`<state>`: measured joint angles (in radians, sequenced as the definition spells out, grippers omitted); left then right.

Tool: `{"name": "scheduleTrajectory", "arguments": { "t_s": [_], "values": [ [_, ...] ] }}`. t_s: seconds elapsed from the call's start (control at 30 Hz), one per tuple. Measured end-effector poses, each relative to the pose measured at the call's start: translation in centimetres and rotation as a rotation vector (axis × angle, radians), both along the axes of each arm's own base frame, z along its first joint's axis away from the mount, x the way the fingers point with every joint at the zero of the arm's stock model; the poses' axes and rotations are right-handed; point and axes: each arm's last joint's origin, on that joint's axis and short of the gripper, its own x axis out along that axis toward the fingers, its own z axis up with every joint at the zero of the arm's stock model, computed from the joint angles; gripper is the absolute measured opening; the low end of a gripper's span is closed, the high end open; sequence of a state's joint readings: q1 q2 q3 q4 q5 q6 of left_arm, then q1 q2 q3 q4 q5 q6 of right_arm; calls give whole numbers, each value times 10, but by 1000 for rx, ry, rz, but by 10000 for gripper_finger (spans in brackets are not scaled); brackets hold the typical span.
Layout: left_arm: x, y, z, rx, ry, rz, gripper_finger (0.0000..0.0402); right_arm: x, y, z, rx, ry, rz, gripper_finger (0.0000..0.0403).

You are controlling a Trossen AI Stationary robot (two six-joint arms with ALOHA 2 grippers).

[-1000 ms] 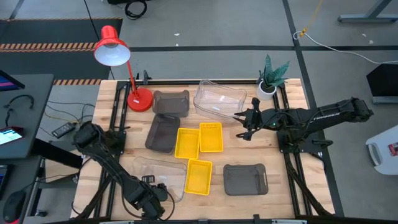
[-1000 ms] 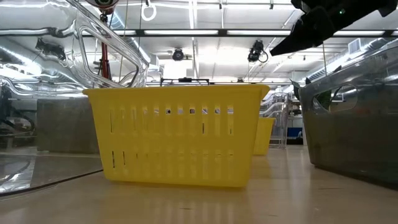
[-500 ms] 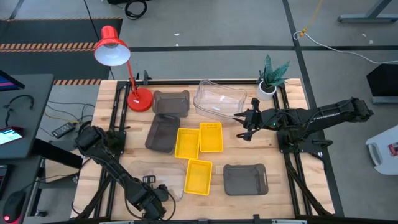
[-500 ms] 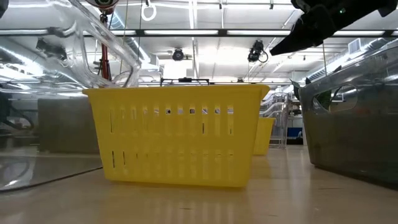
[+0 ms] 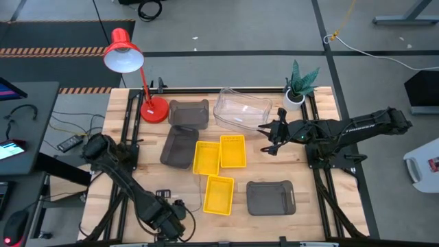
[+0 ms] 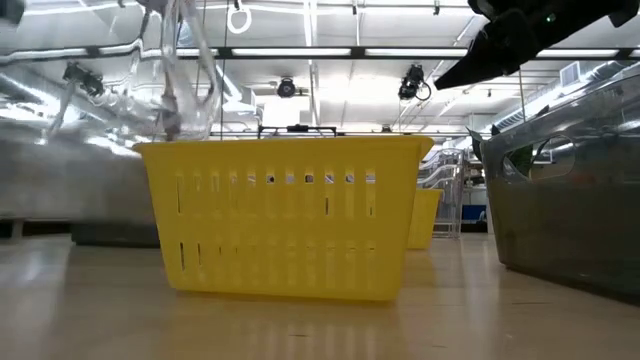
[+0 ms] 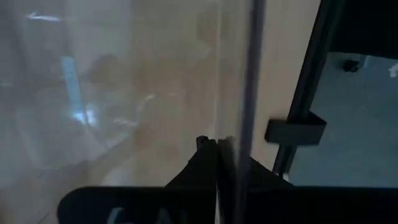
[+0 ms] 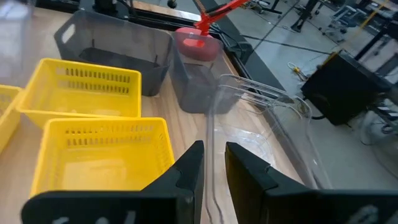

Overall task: Stack baskets by color
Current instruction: Stack the bottom transparent bin on the top of the stacked transparent bins

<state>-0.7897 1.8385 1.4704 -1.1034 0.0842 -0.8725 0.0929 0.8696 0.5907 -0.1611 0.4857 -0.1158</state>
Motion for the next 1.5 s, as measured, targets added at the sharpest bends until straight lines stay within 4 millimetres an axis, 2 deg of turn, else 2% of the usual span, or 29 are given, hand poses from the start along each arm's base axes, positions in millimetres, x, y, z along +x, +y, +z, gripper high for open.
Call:
{"name": "scheduleTrajectory", "arguments": {
  "t_s": [0.3, 0.5, 0.63, 1.03, 1.3, 1.5],
  "values": [
    [16, 15, 62, 87, -107, -25, 5, -18, -3, 11, -10, -56, -66, 71],
    [40, 44, 77, 206, -221, -103, 5, -33, -4, 17, 34, -90, -84, 71],
    [59, 72, 77, 266, -229, -173, 5, -42, -5, 17, 68, -88, -99, 71],
    [108, 176, 79, 377, -258, -258, 5, -67, -7, 24, 119, -155, -107, 71],
    [139, 243, 88, 550, -441, -346, 5, -73, -8, 24, 133, -162, -112, 71],
    [156, 291, 97, 633, -595, -328, 5, -73, -8, 25, 118, -168, -126, 71]
  ]
}}
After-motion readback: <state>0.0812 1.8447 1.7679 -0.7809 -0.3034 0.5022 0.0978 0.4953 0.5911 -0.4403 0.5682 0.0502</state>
